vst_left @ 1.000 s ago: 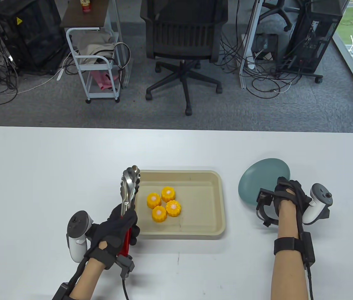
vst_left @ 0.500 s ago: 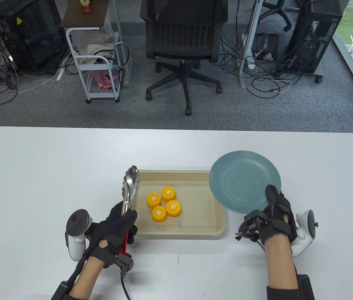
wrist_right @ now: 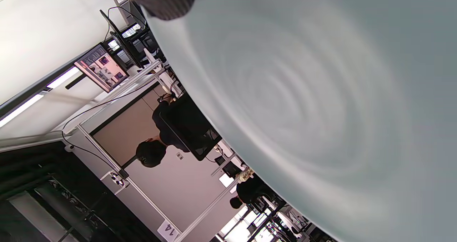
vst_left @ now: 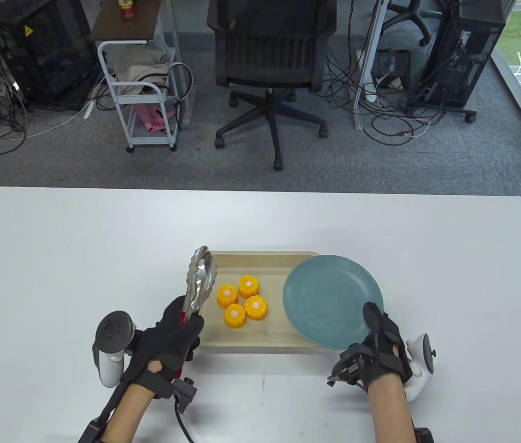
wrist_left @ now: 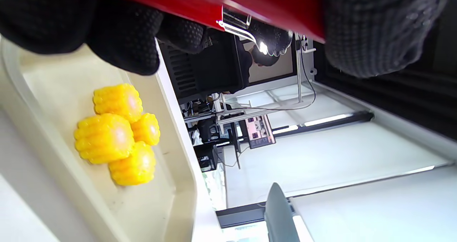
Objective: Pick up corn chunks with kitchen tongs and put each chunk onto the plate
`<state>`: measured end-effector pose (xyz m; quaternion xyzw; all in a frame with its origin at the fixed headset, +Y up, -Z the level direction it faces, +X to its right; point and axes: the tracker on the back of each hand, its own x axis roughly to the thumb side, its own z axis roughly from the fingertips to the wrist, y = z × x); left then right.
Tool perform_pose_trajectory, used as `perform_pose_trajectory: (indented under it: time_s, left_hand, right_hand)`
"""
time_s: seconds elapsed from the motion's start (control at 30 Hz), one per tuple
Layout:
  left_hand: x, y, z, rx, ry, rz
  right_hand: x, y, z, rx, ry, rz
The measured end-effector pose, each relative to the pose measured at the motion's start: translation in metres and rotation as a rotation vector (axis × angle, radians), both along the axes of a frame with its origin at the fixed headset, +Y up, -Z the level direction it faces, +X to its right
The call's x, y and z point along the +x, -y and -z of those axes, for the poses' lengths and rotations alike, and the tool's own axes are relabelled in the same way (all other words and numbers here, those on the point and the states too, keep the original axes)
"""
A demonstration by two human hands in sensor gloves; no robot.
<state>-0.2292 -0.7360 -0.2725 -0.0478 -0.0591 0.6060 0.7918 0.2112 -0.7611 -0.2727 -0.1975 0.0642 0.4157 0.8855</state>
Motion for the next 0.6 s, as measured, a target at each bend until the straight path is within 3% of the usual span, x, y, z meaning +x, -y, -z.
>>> perform_pose_trajectory:
  time_s: [0.2, 0.33, 0.6]
  left_hand:
    - [0.008, -0.028, -0.012, 0.077, 0.024, 0.17]
    - [0.013, -0.038, -0.016, 0.086, -0.007, 0.425]
    - [0.028, -0.017, -0.009, 0.03, -0.044, 0.768]
  right_hand:
    - [0.012, 0.0, -0.004, 0.005, 0.02, -0.003]
    - [0.014, 0.001, -0.004, 0.012, 0.028, -0.014]
    - [0.014, 0.0, -0.005, 0.024, 0.02, 0.012]
